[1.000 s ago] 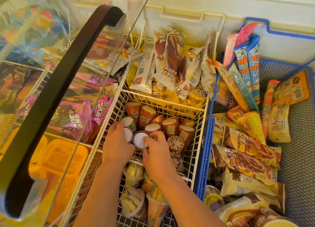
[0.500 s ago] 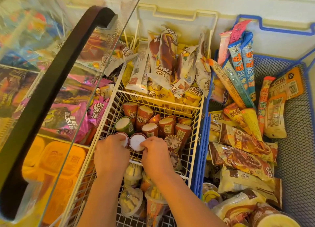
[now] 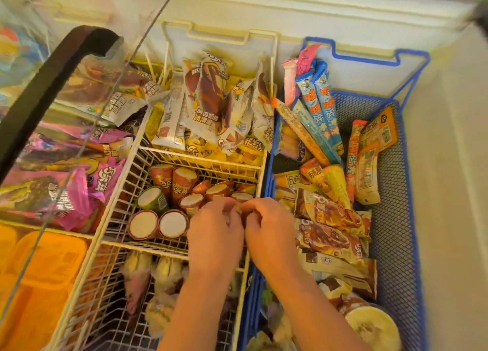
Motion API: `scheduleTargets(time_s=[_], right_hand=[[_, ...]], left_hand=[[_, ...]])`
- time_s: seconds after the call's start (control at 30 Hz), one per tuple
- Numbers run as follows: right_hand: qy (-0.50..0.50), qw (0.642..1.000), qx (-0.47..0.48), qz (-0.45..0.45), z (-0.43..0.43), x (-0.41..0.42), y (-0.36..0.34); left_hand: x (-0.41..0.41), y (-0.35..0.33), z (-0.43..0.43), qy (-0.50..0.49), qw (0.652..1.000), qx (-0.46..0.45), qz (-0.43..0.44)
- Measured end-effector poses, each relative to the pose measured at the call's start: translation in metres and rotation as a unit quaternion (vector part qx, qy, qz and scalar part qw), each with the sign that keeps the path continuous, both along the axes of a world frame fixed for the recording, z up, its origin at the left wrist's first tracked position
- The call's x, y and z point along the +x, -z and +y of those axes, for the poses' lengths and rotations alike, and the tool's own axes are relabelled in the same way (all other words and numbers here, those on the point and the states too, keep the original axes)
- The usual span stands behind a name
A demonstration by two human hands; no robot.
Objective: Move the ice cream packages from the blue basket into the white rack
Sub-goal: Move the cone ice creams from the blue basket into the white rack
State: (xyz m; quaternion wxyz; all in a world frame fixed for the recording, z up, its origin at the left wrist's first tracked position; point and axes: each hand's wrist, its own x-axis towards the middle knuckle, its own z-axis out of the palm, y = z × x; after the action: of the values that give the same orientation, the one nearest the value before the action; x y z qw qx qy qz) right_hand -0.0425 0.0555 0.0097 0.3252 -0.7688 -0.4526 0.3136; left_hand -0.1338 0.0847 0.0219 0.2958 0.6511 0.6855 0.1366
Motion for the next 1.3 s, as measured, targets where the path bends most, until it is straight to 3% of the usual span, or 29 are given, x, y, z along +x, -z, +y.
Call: scheduleTargets(time_s=[0.27, 0.4, 0.6, 0.83, 1.3], right_hand=[[0.065, 0.993, -0.027, -0.098, -0.026, 0.101, 0.013], [0.127, 0.986, -0.064, -0.086, -0.036, 0.141, 0.028], [0.145, 0.983, -0.098, -0.063, -0.026, 0.155, 0.050], [0.176, 0.976, -0.119, -0.048, -0.014, 0.169, 0.072], [0.241, 0.950, -0.156, 0.123, -0.003, 0.188, 0.109]], left_hand=[[0.088, 0.012, -0.018, 0.082, 0.996, -0.018, -0.014], [0.116, 0.023, -0.036, 0.092, 0.994, -0.038, -0.051], [0.160, 0.052, -0.038, -0.050, 0.954, -0.233, -0.182], [0.201, 0.091, -0.003, -0.163, 0.900, -0.315, -0.253], [0.223, 0.128, 0.016, -0.133, 0.921, -0.322, -0.173]])
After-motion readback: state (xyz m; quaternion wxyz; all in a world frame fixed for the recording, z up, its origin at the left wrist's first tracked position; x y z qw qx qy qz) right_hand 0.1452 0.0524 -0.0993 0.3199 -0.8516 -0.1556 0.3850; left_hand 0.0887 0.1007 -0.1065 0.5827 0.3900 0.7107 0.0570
